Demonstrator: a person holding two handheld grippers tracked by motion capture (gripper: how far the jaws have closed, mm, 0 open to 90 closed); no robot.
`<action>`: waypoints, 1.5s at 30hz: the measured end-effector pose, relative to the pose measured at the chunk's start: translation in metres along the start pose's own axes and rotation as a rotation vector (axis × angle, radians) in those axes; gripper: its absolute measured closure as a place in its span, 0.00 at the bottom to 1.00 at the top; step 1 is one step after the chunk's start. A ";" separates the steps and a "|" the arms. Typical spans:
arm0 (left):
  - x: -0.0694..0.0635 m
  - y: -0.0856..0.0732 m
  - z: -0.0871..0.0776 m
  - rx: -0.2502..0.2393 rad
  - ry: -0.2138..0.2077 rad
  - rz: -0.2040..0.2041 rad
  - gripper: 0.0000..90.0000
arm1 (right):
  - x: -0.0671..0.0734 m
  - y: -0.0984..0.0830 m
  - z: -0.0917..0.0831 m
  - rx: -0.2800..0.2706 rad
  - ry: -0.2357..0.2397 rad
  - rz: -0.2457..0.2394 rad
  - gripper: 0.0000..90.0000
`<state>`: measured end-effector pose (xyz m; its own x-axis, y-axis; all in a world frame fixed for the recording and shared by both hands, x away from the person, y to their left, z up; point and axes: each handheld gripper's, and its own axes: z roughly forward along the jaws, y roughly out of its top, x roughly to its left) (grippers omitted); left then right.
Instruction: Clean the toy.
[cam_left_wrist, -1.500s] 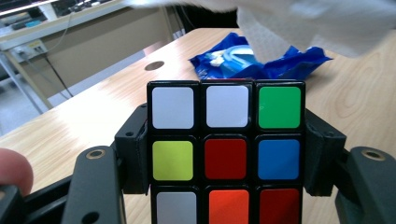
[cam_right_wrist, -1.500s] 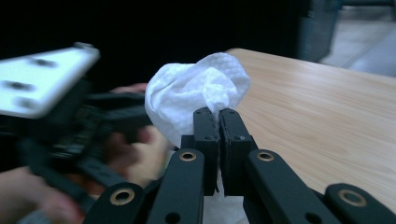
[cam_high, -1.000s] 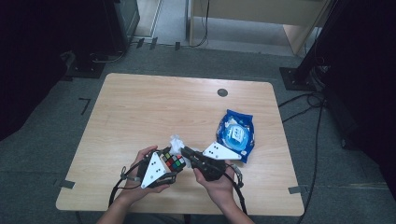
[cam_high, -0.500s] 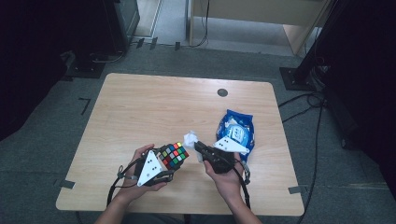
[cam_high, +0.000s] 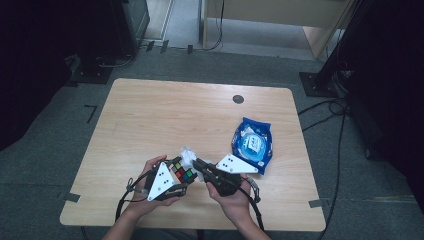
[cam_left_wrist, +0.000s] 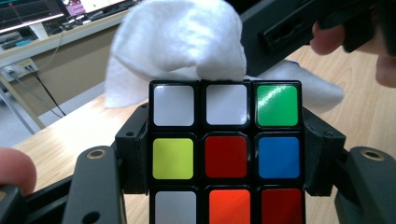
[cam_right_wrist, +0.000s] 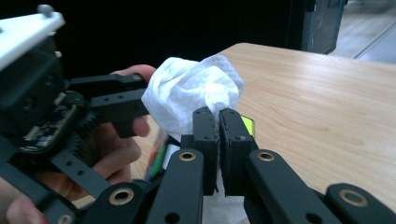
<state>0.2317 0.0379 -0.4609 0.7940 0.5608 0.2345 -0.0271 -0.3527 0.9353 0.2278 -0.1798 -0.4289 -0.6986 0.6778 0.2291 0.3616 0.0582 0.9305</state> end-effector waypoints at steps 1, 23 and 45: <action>0.001 0.000 0.000 -0.001 -0.001 -0.002 0.38 | -0.003 -0.001 0.001 0.002 -0.009 0.006 0.98; 0.023 -0.003 -0.008 -0.019 0.018 -0.102 0.38 | -0.079 -0.035 0.010 0.087 -0.174 0.014 0.71; 0.043 0.006 -0.008 0.054 -0.041 -0.280 0.38 | -0.022 -0.044 0.028 -0.109 0.030 -0.524 0.29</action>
<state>0.2615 0.0659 -0.4432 0.7901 0.6114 -0.0433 0.2285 -0.2282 0.9464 0.2446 -0.1768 -0.4832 -0.7860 0.5571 -0.2679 -0.1055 0.3062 0.9461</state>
